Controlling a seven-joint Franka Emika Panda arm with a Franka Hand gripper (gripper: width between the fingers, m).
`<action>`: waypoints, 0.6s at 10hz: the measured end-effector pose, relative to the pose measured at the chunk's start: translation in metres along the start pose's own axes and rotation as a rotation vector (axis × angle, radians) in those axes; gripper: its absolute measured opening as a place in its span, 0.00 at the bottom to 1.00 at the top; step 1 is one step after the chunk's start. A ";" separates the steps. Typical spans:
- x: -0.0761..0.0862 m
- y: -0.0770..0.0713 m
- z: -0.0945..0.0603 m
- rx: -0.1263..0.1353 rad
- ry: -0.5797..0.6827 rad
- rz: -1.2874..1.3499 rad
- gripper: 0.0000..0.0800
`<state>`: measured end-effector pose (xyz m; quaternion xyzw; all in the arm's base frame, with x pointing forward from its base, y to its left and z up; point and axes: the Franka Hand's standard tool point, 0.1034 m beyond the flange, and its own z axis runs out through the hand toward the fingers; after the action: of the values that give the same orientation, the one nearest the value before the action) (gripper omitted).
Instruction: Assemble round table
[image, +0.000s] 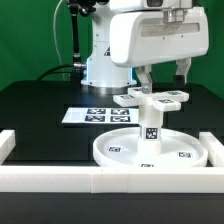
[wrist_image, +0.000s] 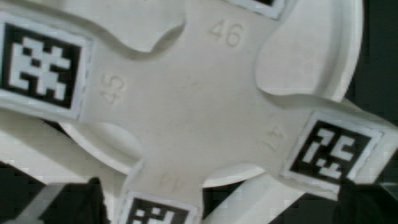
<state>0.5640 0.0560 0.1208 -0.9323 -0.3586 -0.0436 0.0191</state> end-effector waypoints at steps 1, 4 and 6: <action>-0.001 0.002 0.000 -0.006 -0.002 -0.078 0.81; -0.010 0.007 0.003 -0.016 -0.005 -0.269 0.81; -0.014 0.010 0.005 -0.018 -0.012 -0.357 0.81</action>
Offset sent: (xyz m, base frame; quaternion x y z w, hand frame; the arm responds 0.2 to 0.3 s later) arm -0.0065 -0.0081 -0.0025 -0.0016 0.0143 -0.1410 0.9899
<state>0.5606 0.0391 0.1145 -0.8541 -0.5182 -0.0438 0.0005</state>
